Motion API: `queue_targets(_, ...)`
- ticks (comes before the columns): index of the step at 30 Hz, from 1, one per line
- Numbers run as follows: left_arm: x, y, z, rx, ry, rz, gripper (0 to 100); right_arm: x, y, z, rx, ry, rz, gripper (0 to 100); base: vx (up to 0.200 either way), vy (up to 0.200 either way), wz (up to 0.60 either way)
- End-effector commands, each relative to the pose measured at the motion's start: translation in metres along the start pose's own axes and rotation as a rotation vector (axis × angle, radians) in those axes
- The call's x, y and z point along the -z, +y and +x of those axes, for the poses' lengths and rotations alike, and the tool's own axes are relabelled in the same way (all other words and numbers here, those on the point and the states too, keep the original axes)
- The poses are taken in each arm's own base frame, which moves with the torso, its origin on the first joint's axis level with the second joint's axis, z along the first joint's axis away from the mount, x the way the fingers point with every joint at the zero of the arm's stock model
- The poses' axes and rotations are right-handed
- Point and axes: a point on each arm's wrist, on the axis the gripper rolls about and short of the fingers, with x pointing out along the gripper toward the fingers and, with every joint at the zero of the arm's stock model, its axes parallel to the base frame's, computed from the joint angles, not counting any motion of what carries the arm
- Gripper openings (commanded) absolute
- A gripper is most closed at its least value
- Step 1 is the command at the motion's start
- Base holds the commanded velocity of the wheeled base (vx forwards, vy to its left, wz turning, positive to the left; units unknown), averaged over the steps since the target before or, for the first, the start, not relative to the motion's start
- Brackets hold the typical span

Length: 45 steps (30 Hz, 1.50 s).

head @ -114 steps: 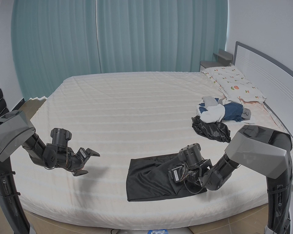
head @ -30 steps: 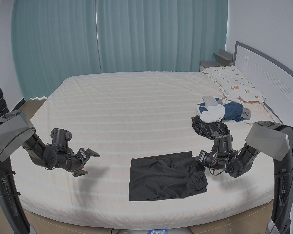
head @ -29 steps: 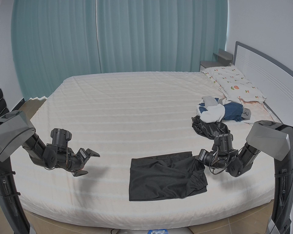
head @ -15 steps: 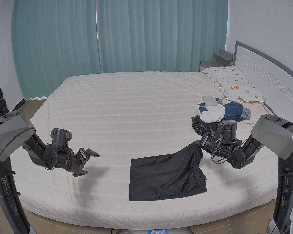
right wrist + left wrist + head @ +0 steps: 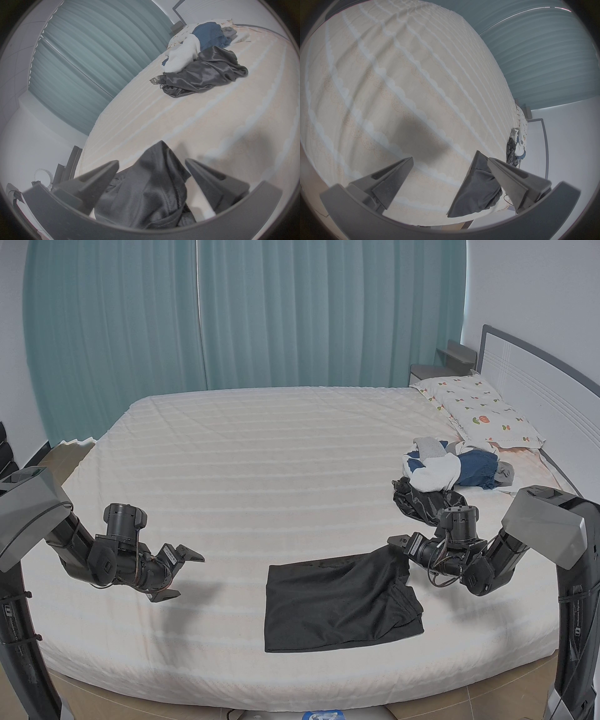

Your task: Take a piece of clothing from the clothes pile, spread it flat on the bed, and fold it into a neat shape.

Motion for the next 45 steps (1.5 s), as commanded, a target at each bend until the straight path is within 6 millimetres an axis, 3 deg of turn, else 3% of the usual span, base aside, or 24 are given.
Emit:
queue_targets(1,0.0,0.0,0.0,0.0,0.001,0.0,100,-0.006,-0.002,-0.018,0.009,-0.003,0.008,100,0.0,0.0,0.0)
queue_targets(4,0.0,0.0,0.0,0.0,0.001,0.0,100,-0.005,-0.004,-0.052,-0.047,0.07,-0.018,100,0.0,0.0,0.0)
queue_targets(8,0.0,0.0,0.0,0.001,0.0,0.001,100,0.008,-0.014,-0.075,-0.093,0.175,-0.079,100,0.0,0.0,0.0)
queue_targets(17,0.0,0.0,0.0,0.001,0.0,0.001,100,0.041,-0.023,-0.075,-0.073,0.296,-0.159,100,0.0,0.0,0.0)
queue_targets(18,0.0,0.0,0.0,0.001,0.0,0.001,100,0.044,-0.024,-0.074,-0.071,0.307,-0.163,0,0.0,0.0,0.0)
queue_targets(22,0.0,0.0,0.0,0.002,0.001,0.001,100,0.051,-0.026,-0.075,-0.067,0.332,-0.189,0,0.0,0.0,0.0)
queue_targets(30,0.0,0.0,0.0,0.002,0.001,0.001,100,0.054,-0.032,-0.095,-0.048,0.351,-0.179,0,0.0,0.0,0.0)
queue_targets(45,0.0,0.0,0.0,0.0,0.001,0.0,100,0.068,-0.059,-0.121,0.033,0.42,-0.177,0,0.0,0.0,0.0)
